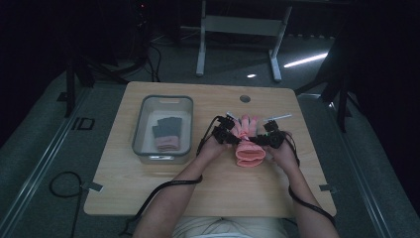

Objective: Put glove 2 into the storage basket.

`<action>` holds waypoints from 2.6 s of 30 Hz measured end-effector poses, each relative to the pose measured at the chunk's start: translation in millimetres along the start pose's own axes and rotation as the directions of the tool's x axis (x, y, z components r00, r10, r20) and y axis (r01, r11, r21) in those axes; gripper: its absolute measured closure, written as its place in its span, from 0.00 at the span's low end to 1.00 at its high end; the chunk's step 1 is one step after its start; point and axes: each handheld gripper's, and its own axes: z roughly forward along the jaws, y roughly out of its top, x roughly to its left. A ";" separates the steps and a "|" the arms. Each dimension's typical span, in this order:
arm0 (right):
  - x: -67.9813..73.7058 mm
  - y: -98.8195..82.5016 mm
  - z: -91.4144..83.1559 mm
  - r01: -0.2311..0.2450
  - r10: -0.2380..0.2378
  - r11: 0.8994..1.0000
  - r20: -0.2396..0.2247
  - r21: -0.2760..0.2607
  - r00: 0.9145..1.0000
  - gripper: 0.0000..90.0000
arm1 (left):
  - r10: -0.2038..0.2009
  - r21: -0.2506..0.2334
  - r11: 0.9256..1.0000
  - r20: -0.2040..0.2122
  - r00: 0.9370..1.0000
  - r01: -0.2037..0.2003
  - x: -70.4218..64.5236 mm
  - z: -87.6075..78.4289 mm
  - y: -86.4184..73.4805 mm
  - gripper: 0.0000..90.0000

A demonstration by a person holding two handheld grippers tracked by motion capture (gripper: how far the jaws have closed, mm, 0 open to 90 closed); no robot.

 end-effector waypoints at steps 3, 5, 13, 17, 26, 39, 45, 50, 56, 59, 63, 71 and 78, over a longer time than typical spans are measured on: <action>0.8 0.6 -1.7 0.004 -0.004 1.000 -0.003 -0.006 1.000 0.73 | 0.004 -0.004 1.000 -0.001 1.000 -0.004 -1.6 -3.3 0.9 0.88; 2.1 1.0 -3.4 0.008 -0.008 1.000 -0.001 -0.010 1.000 0.74 | 0.004 -0.007 1.000 0.000 1.000 -0.004 -3.2 -5.8 1.8 0.89; 8.1 5.8 -14.7 0.011 -0.011 0.999 -0.010 -0.045 1.000 0.74 | 0.033 -0.040 0.999 -0.044 0.998 -0.035 -13.9 -23.0 6.6 0.89; 13.8 11.7 -19.6 0.021 -0.022 0.998 -0.008 -0.064 1.000 0.74 | 0.050 -0.049 0.997 -0.068 0.996 -0.053 -17.4 -33.5 10.9 0.89; 34.6 30.8 -34.1 0.053 -0.055 0.993 -0.022 -0.104 0.998 0.74 | 0.071 -0.069 0.994 -0.110 0.991 -0.079 -22.7 -71.9 17.6 0.89; 76.4 74.8 -41.8 0.120 -0.126 0.986 -0.045 -0.118 0.991 0.74 | 0.057 -0.105 0.992 -0.173 0.983 -0.075 -13.4 -132.0 19.4 0.89; 95.6 90.7 -40.6 0.145 -0.153 0.981 -0.054 -0.129 0.987 0.75 | 0.041 -0.118 0.991 -0.209 0.977 -0.067 -8.0 -155.7 16.8 0.89; 113.2 102.9 -35.7 0.159 -0.171 0.978 -0.081 -0.136 0.982 0.75 | 0.037 -0.114 0.991 -0.240 0.970 -0.066 -1.6 -178.1 11.7 0.89; 138.6 118.2 -25.3 0.188 -0.203 0.972 -0.105 -0.140 0.973 0.75 | 0.009 -0.122 0.992 -0.274 0.962 -0.044 9.9 -203.8 1.0 0.89; 146.3 124.1 -21.6 0.197 -0.213 0.971 -0.113 -0.136 0.971 0.75 | 0.000 -0.128 0.991 -0.281 0.960 -0.038 15.2 -211.7 -2.4 0.89; 167.0 138.4 -10.5 0.218 -0.233 0.968 -0.120 -0.128 0.965 0.75 | -0.030 -0.140 0.990 -0.302 0.953 -0.013 29.7 -231.0 -11.8 0.89; 198.5 161.2 11.9 0.265 -0.278 0.959 -0.139 -0.104 0.950 0.75 | -0.091 -0.175 0.984 -0.335 0.938 0.033 51.3 -254.5 -30.3 0.89; 223.9 176.7 37.0 0.293 -0.302 0.953 -0.164 -0.074 0.939 0.75 | -0.134 -0.199 0.978 -0.345 0.929 0.067 71.5 -268.0 -48.1 0.89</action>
